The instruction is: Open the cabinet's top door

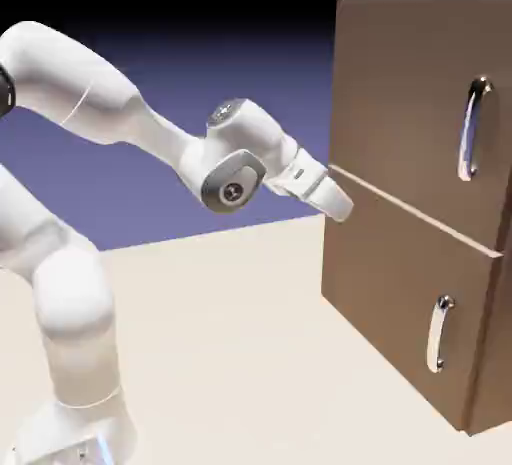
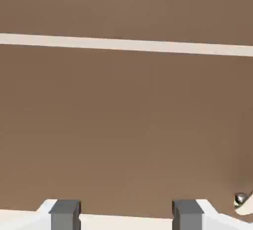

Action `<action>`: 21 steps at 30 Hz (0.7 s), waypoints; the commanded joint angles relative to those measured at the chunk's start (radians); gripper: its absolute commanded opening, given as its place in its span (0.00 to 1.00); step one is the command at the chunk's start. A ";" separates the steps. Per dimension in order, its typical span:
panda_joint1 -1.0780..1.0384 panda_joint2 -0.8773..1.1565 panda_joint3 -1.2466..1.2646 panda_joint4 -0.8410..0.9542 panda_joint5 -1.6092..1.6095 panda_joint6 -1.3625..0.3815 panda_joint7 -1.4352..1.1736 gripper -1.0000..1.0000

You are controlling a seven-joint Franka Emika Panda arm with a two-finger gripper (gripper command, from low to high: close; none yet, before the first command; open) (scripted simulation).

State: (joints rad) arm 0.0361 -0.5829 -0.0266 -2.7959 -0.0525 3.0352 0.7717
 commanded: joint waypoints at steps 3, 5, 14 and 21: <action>0.060 -0.032 -0.066 0.035 -0.131 -0.004 0.076 0.50; 0.100 -0.053 -0.110 0.059 -0.218 -0.007 0.127 0.50; 0.279 -0.150 -0.309 0.164 -0.609 -0.021 0.356 0.50; 0.419 -0.224 -0.464 0.246 -0.913 -0.031 0.534 0.50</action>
State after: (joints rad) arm 0.4553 -0.8072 -0.4904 -2.5499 -0.9657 3.0045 1.3062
